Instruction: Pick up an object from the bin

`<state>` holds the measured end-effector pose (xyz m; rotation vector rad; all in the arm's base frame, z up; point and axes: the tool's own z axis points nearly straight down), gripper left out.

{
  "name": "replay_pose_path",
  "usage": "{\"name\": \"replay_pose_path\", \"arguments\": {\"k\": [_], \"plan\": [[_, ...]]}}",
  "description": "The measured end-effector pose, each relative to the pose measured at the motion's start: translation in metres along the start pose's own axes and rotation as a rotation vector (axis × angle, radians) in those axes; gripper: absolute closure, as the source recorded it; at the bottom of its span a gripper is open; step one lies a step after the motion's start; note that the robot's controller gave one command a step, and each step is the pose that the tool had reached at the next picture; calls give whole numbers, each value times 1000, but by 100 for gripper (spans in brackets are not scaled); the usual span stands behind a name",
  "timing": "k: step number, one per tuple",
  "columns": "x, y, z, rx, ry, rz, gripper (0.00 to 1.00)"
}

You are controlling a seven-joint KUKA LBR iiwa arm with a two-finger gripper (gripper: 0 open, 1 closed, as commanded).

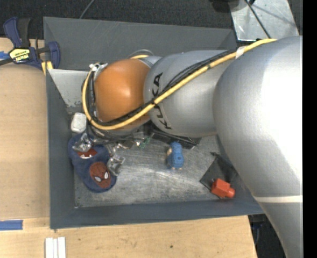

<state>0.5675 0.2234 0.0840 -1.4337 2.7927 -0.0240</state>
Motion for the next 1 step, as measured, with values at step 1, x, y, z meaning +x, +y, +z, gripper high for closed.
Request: {"name": "replay_pose_path", "arguments": {"k": [1], "plan": [[20, 8, 1, 12, -39, -16, 0]]}}
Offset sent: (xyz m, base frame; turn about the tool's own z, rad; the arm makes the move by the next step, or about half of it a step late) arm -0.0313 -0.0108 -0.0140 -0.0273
